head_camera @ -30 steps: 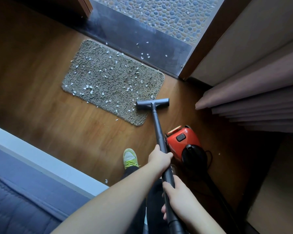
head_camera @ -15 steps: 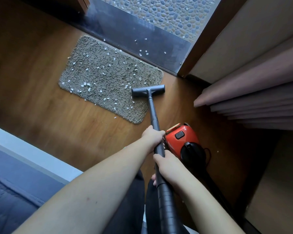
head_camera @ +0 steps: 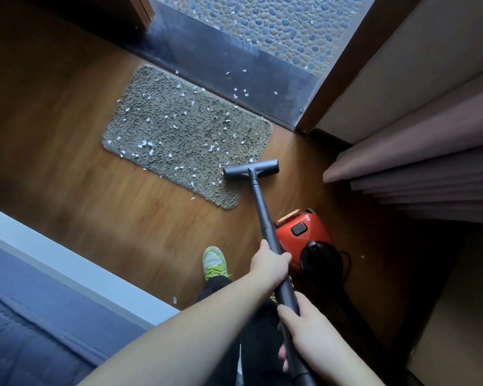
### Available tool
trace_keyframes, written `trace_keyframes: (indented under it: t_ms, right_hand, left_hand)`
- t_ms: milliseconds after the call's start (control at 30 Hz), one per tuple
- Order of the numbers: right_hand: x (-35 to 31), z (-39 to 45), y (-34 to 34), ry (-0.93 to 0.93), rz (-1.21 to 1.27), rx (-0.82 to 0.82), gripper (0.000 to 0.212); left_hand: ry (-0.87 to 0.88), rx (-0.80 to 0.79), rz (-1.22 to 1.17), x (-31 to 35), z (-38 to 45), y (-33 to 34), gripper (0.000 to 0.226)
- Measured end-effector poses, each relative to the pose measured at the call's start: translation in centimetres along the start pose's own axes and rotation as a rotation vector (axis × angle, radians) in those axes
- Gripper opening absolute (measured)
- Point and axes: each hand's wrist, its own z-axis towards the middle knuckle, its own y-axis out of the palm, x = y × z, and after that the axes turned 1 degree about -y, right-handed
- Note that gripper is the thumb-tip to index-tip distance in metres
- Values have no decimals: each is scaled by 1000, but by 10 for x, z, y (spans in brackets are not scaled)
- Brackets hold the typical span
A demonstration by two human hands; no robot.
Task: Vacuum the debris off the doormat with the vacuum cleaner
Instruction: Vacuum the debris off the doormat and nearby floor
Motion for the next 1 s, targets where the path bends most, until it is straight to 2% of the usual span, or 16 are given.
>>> trace_keyframes:
  t_ms: [200,300,433,567,667,1000]
  right_hand:
    - [-8,6,-3,3,50,-5,18]
    - [-20,18,-3,-20,91,-18,10]
    - [-42,38,-5,-19,108,-8,5]
    - [-57,53,-6,10,127,-54,5]
    - [-57,56,-5,19,112,-56,10]
    - [-33,34,-13,13,116,-75,9]
  left_hand:
    - [-3,41,-82,3,10,-2,64]
    - [10,96,-135,2,45,-2,45]
    - [21,138,-169,11,91,-10,44]
    - [11,149,-162,22,101,-23,47]
    - [3,127,-154,24,95,-26,53]
    - [-18,59,-167,16,55,-12,57]
